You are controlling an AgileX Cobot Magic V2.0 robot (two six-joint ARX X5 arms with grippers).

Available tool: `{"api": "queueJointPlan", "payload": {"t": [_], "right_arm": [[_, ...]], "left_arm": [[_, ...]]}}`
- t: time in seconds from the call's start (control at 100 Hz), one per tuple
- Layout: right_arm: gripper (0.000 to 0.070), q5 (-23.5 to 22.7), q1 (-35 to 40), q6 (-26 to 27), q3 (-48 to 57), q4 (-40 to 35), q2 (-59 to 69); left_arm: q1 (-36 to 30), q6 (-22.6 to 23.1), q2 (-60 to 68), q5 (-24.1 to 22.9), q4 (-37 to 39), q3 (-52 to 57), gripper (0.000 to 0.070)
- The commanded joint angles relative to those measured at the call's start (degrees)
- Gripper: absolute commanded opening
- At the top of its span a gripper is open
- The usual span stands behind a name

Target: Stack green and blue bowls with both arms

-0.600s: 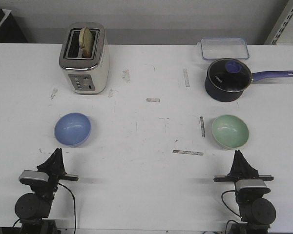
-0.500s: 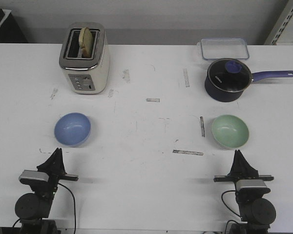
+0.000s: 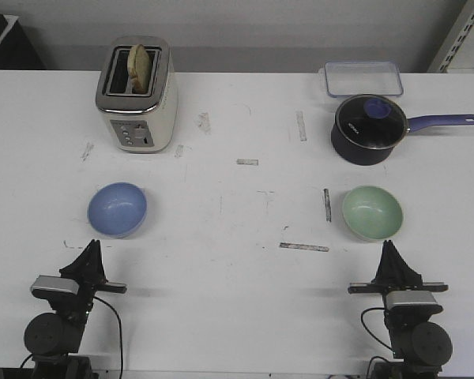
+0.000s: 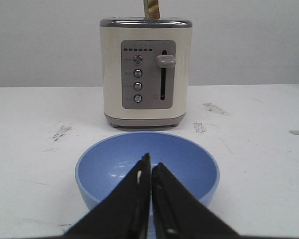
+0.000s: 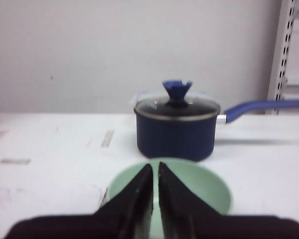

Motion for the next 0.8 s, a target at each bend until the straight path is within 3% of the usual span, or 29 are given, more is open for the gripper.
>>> {"api": "queueJointPlan", "payload": {"t": [0.0, 0.64, 0.79], "right_arm": [[0.0007, 0.2, 0.0, -0.6, 1.6, 0.5, 1.8], [0.0006, 4.3, 0.0, -0.5, 24.0, 0.3, 35.9], [0.0007, 4.3, -0.1, 3.2, 31.0, -6.7, 44.4]], "left_arm": [[0.1, 0.1, -0.1, -0.2, 0.9, -1.2, 0.0001], [0.1, 0.1, -0.1, -0.2, 0.9, -1.2, 0.0001], [0.1, 0.1, -0.1, -0.2, 0.9, -1.2, 0.0001]]}}
